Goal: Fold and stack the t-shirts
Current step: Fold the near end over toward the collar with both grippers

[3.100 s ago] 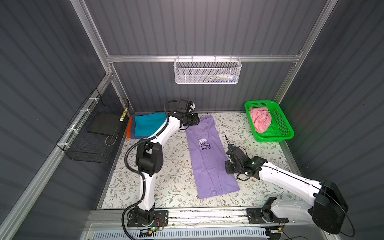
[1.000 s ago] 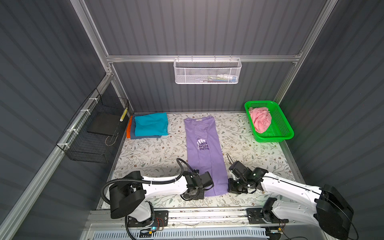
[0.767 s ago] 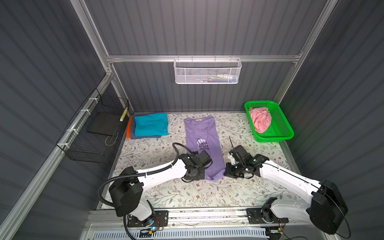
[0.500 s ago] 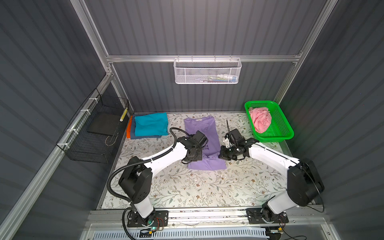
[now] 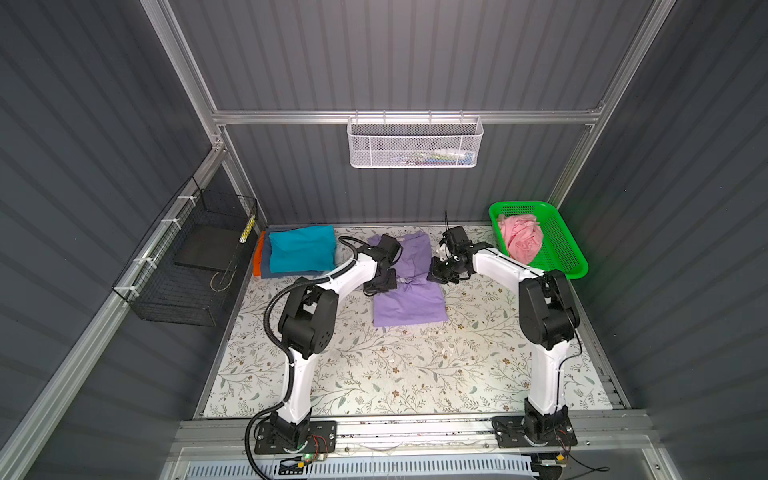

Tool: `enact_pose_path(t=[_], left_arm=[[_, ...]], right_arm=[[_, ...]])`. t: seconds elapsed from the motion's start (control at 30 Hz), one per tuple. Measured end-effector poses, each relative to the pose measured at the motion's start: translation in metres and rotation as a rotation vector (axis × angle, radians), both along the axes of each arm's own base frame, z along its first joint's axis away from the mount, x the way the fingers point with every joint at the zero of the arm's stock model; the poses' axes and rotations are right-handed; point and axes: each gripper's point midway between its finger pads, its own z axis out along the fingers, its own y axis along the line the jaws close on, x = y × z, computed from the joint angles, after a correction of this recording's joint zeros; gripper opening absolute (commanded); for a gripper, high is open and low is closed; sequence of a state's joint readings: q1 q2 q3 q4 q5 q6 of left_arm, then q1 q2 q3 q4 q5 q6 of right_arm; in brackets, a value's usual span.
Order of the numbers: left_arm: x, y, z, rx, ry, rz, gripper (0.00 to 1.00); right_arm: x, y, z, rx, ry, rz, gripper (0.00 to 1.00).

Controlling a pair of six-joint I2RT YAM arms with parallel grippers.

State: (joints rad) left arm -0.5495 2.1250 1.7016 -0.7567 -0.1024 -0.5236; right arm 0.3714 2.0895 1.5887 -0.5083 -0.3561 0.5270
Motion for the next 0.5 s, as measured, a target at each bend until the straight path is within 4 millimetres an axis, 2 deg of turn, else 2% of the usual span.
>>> enact_pose_path(t=[0.07, 0.17, 0.23, 0.33, 0.4, 0.5], left_arm=[[0.004, 0.000, -0.007, -0.003, 0.016, -0.004, 0.31], [0.011, 0.001, -0.013, -0.003, 0.028, -0.007, 0.32], [0.019, 0.006, -0.010, -0.003, 0.028, 0.006, 0.34], [0.045, 0.023, 0.012, -0.018, -0.014, 0.058, 0.37], [0.065, 0.039, 0.033, -0.032, -0.066, 0.104, 0.38], [0.076, 0.058, 0.058, -0.061, -0.125, 0.152, 0.29]], right_arm=[[0.004, -0.002, -0.008, 0.002, 0.016, 0.003, 0.28], [0.007, -0.004, -0.016, 0.009, 0.038, 0.001, 0.38], [0.012, -0.004, -0.016, 0.018, 0.039, -0.001, 0.40], [0.028, -0.009, -0.003, 0.040, 0.012, -0.018, 0.40], [0.039, -0.016, 0.009, 0.057, -0.017, -0.034, 0.33], [0.044, -0.026, 0.030, 0.079, -0.063, -0.054, 0.08]])
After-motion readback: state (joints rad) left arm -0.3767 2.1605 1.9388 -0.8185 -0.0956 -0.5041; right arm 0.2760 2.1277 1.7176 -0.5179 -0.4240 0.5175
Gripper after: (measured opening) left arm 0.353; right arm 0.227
